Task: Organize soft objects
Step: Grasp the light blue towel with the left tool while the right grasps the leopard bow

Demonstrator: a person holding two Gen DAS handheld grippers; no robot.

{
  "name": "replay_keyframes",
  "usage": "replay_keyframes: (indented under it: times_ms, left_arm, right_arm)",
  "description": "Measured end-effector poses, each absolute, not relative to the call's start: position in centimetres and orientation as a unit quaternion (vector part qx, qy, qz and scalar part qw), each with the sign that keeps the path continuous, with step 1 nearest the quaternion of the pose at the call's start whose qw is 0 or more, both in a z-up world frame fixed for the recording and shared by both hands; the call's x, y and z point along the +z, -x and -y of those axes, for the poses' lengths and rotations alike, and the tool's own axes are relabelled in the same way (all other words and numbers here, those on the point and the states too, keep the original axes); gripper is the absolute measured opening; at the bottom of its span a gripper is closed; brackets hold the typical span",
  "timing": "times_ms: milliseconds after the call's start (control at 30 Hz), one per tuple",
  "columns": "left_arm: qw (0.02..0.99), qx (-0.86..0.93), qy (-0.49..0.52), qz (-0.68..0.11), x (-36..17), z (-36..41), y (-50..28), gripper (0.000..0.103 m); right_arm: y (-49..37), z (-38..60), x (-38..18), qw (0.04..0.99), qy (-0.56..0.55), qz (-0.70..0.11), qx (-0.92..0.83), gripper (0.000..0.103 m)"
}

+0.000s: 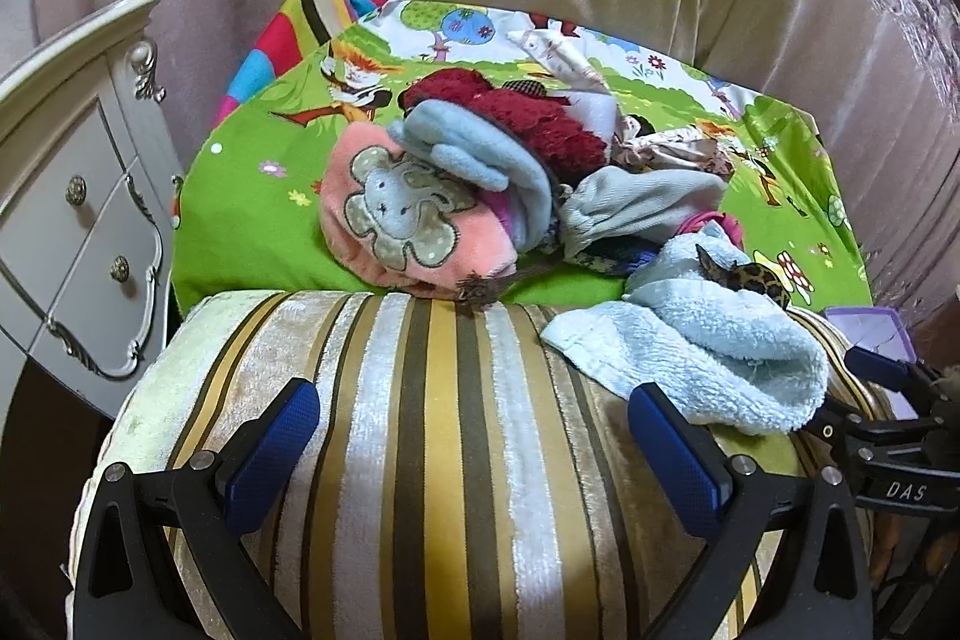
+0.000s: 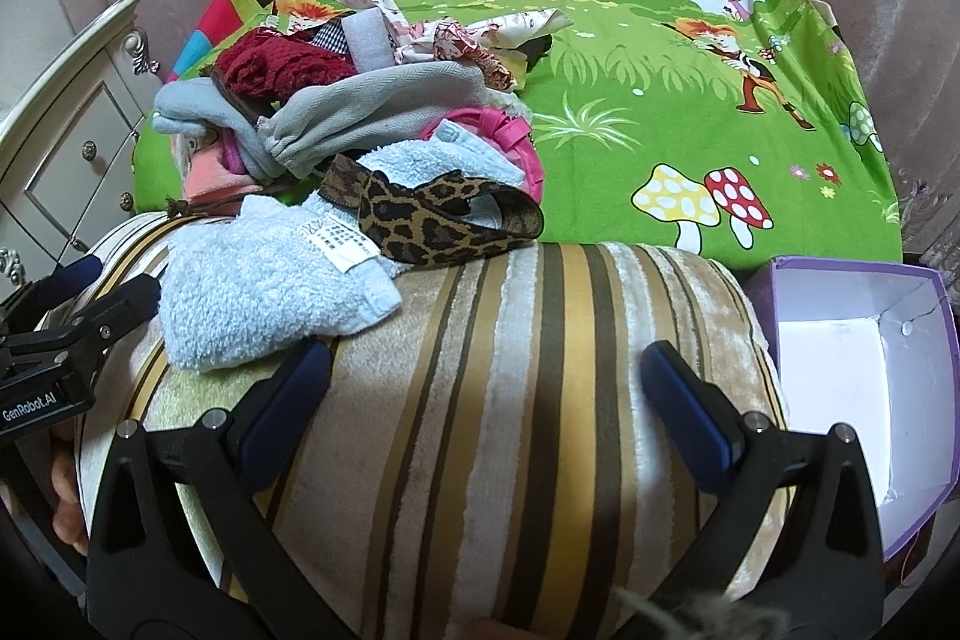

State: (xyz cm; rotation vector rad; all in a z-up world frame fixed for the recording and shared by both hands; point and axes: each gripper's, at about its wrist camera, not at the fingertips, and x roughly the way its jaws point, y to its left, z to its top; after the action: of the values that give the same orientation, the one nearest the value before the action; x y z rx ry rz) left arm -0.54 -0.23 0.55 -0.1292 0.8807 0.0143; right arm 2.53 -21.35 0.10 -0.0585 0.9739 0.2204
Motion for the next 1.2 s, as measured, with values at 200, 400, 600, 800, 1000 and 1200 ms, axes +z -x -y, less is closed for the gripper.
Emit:
replay_keyframes:
  times_ms: [200,400,600,800,1000,1200]
  left_arm:
    - [0.912,-0.071,0.083,-0.395,2.3,1.4,1.6,0.102]
    - [0.893,-0.16,0.124,-0.403,3.1,3.8,0.1,0.096]
    - [0.865,-0.177,0.144,-0.446,2.4,5.6,-3.1,0.095]
    - [0.844,-0.179,0.133,-0.487,0.7,6.3,-4.7,0.049]
    - [0.84,-0.195,0.162,-0.48,0.5,5.1,-3.8,0.025]
    - [0.842,-0.201,0.157,-0.475,0.7,5.2,-3.2,0.024]
  right_arm:
    - [-2.6,21.7,0.1,0.877,0.024,-0.466,0.112,0.103]
    - [-2.6,21.6,0.1,0.878,0.026,-0.464,0.113,0.103]
    - [-2.5,21.8,0.2,0.878,0.021,-0.463,0.117,0.103]
    - [-2.6,22.1,0.3,0.876,0.013,-0.466,0.123,0.103]
    - [-3.0,23.3,1.1,0.872,-0.029,-0.467,0.145,0.103]
    - [-4.4,23.4,2.4,0.879,-0.043,-0.45,0.154,0.1]
